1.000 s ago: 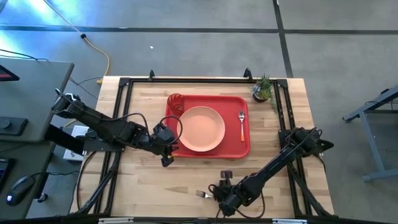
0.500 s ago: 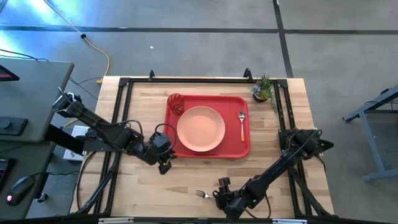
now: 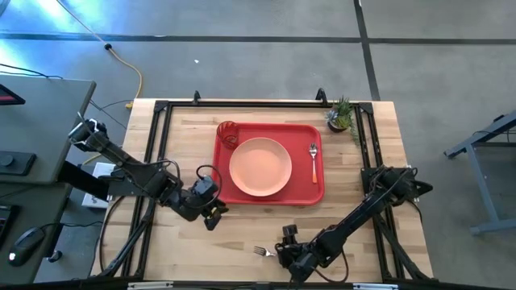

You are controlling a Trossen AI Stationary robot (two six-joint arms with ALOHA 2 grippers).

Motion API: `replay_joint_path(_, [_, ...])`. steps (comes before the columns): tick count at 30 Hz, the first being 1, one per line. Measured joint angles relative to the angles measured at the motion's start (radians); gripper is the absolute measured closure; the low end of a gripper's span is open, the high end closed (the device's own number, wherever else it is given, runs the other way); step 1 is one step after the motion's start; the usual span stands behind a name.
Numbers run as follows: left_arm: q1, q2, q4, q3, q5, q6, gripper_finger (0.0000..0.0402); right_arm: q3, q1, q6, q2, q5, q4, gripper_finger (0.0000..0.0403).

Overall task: Pick and place plate/cup/fork/spoon on tray
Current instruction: Put the orange fork on the red tray to the right of the orange plate

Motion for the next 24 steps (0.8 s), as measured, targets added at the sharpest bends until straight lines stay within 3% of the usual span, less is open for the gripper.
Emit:
replay_joint_path(9, [-0.066, 0.0, 0.001, 0.0, -0.115, -0.097, 0.0302, 0.002, 0.003, 0.135, 0.036, 0.066, 0.001, 0.0202])
replay_joint_path(18, [-0.074, 0.0, 0.0, 0.0, -0.135, -0.097, 0.0302, 0.004, 0.008, 0.119, 0.039, 0.087, -0.028, 0.0202])
replay_joint_path(24, [-0.073, 0.0, 0.0, 0.0, -0.143, -0.097, 0.0302, 0.003, 0.009, 0.21, 0.038, 0.11, -0.041, 0.0202])
